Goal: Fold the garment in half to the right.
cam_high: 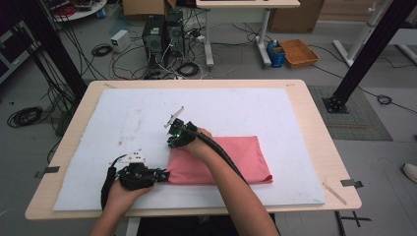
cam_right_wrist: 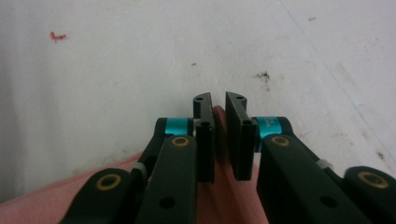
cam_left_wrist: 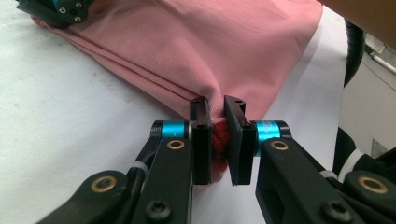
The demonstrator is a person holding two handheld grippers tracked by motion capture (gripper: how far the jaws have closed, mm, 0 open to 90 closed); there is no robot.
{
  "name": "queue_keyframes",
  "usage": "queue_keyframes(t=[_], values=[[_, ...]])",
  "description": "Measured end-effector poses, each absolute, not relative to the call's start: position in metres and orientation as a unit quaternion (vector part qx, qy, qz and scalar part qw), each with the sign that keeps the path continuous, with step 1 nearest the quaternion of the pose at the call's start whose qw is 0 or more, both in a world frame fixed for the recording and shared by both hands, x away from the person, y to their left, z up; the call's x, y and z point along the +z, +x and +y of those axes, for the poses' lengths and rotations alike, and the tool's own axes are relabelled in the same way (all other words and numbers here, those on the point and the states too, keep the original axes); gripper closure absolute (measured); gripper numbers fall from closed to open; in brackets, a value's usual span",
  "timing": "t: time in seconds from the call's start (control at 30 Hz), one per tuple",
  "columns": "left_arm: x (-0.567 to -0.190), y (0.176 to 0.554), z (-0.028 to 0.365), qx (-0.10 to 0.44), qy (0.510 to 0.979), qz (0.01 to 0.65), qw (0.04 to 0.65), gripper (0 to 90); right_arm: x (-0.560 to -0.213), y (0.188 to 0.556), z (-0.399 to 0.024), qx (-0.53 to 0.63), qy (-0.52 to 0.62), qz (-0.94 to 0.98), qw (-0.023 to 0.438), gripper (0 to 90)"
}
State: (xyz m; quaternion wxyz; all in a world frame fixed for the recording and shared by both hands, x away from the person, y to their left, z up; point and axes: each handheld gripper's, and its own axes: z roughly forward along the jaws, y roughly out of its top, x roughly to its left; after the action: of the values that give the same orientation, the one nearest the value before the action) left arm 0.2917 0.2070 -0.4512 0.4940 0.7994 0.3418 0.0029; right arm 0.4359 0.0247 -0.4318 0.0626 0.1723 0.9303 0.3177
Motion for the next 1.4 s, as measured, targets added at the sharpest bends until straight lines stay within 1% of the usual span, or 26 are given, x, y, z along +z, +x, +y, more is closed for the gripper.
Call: queue_keyframes(t=[0.1, 0.3, 0.63, 0.87, 1.1, 1.4], values=[[-0.451, 0.291, 0.209, 0.002, 0.798, 0.343, 0.496, 81.6, -0.431, 0.434, 0.029, 0.317, 0.173, 0.930, 0.067, 86.1], [-0.446, 0.290, 0.214, 0.001, 0.795, 0.343, 0.501, 81.7, -0.429, 0.432, 0.036, 0.335, 0.168, 0.925, 0.068, 86.4], [-0.429, 0.283, 0.212, 0.000, 0.790, 0.326, 0.519, 81.6, -0.408, 0.426, 0.027, 0.382, 0.164, 0.907, 0.067, 86.3], [-0.418, 0.281, 0.195, -0.010, 0.789, 0.309, 0.531, 81.6, -0.391, 0.418, -0.001, 0.413, 0.163, 0.893, 0.074, 86.3], [-0.409, 0.285, 0.178, -0.013, 0.794, 0.294, 0.532, 81.6, -0.386, 0.416, -0.032, 0.431, 0.175, 0.882, 0.075, 86.3], [-0.397, 0.298, 0.136, -0.032, 0.803, 0.263, 0.534, 81.6, -0.375, 0.414, -0.068, 0.443, 0.190, 0.871, 0.090, 86.2]])
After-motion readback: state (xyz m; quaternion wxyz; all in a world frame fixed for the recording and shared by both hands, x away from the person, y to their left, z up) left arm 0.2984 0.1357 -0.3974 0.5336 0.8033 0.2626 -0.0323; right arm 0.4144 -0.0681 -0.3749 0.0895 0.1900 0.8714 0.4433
